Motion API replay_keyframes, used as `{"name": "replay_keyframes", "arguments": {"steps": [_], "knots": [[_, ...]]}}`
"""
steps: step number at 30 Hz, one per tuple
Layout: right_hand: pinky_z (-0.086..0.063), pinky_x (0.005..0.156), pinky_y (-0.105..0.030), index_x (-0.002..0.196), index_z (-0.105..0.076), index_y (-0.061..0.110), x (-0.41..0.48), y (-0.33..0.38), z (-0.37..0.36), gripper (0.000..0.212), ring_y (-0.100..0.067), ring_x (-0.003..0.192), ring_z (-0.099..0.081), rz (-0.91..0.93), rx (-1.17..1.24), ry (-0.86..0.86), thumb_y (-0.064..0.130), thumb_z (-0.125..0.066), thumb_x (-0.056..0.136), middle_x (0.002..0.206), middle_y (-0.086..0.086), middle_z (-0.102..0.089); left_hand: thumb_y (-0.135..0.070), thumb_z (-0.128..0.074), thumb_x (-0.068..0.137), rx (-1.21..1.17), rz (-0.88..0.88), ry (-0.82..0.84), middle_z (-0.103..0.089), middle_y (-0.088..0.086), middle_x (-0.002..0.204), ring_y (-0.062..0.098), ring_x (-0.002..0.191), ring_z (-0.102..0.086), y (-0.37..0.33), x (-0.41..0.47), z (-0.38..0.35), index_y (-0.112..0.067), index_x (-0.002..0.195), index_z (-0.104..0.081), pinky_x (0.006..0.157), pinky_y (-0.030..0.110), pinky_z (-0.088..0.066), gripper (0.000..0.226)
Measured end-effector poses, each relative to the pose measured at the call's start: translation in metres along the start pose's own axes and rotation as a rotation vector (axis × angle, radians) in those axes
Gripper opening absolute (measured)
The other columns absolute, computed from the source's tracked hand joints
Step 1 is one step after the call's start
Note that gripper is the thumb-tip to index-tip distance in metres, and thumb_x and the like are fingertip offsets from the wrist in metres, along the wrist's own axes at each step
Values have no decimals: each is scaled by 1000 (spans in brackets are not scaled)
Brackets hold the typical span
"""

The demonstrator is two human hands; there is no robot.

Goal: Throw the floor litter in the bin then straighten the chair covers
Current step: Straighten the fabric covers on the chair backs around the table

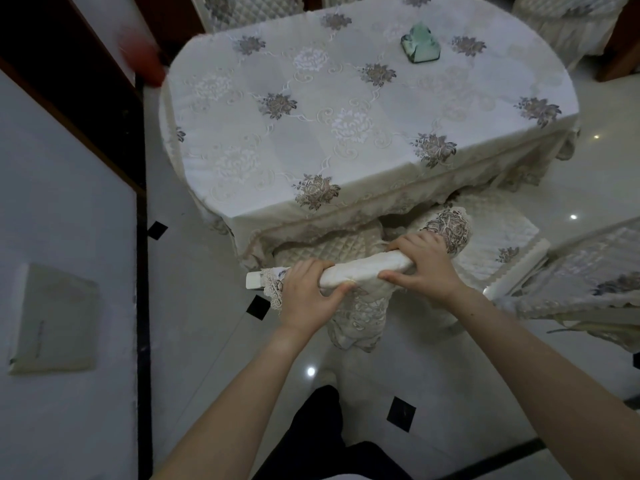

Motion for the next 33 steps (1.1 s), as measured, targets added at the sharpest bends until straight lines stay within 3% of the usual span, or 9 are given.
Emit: {"name": "replay_keyframes", "arguments": {"steps": [12,19,26,33], "knots": [[-27,93,-36,102,-63,28,30,-6,-4,67,-20,102,-48,-10,-14,18,84,-41,75,101,8,-59,-59,-67,76,8,-21,-11,-62,-8,89,12,86,-54,12,29,-2,-19,96,-69,77,27,-38,45],[-25,88,-33,103,-64,25,22,-6,0,62,-18,97,-46,-6,-24,11,79,-44,77,102,10,-58,-61,-63,77,52,15,52,-64,-8,93,14,89,-55,5,23,-3,-20,102,-69,81,35,-43,48],[-21,98,-30,106,-62,28,8,0,2,60,-9,97,-40,-9,1,0,79,-46,79,100,11,-54,-62,-55,82,137,58,53,-64,-4,101,18,97,-56,-8,7,-2,-18,110,-67,89,34,-40,53],[-16,112,-36,118,-62,23,1,7,7,68,-14,113,-46,-27,12,37,77,-43,81,113,6,-58,-59,-47,89,192,77,96,-63,0,113,19,108,-51,-19,-1,1,-16,119,-62,95,32,-36,54]]}}
Point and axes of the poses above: each hand's wrist, its own x-axis towards the middle knuckle, its own z-axis out of the back of the hand, y = z × x, the point moved 5 cm from there along x, towards the middle knuckle
